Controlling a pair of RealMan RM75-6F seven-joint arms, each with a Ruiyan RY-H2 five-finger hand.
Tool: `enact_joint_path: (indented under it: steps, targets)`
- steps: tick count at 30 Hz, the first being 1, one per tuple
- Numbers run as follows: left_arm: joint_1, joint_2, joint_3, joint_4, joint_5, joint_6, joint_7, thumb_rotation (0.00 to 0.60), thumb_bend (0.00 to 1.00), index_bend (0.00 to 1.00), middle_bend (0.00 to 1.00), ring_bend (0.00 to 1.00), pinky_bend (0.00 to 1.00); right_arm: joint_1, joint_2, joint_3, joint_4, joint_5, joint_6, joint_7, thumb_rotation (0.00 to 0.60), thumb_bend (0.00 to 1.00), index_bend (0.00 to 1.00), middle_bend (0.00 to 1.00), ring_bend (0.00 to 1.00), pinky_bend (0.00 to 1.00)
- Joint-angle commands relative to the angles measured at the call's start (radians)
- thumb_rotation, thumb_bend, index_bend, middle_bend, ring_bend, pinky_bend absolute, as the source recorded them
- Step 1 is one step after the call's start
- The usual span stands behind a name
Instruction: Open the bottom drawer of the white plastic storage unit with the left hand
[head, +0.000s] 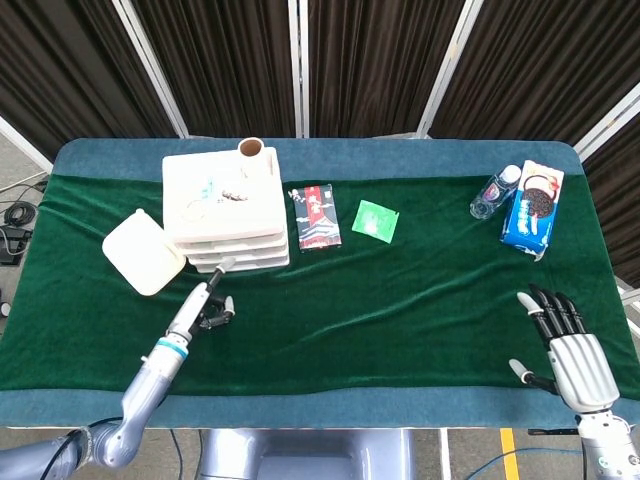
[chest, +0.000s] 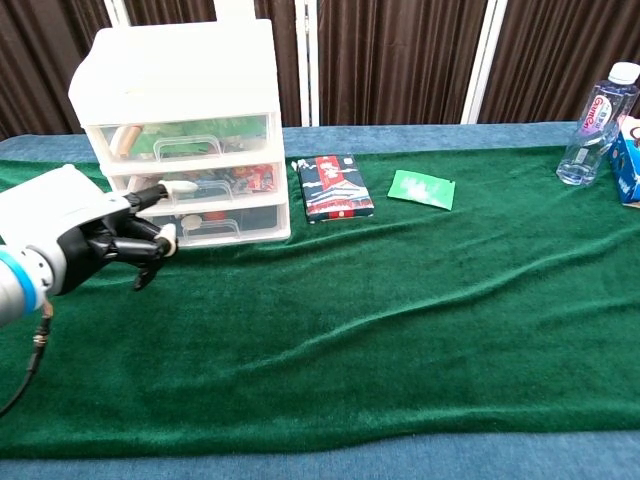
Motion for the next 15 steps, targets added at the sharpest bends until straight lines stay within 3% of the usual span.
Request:
enact_joint_path:
  steps: [1, 15]
  targets:
    - [-0.014, -0.020, -0.009, 0.016, -0.019, -0.024, -0.003, 0.600, 0.77, 0.00, 0.86, 0.76, 0.74, 0.000, 0.003, 0.000, 0.000, -0.001, 0.001, 0.007, 0.600, 0.09, 0.03, 0.00, 0.00, 0.00]
    - [-0.033, -0.062, -0.029, 0.077, -0.029, -0.061, -0.049, 0.600, 0.77, 0.01, 0.86, 0.76, 0.74, 0.001, 0.002, -0.001, 0.003, -0.002, -0.003, 0.008, 0.600, 0.09, 0.03, 0.00, 0.00, 0.00]
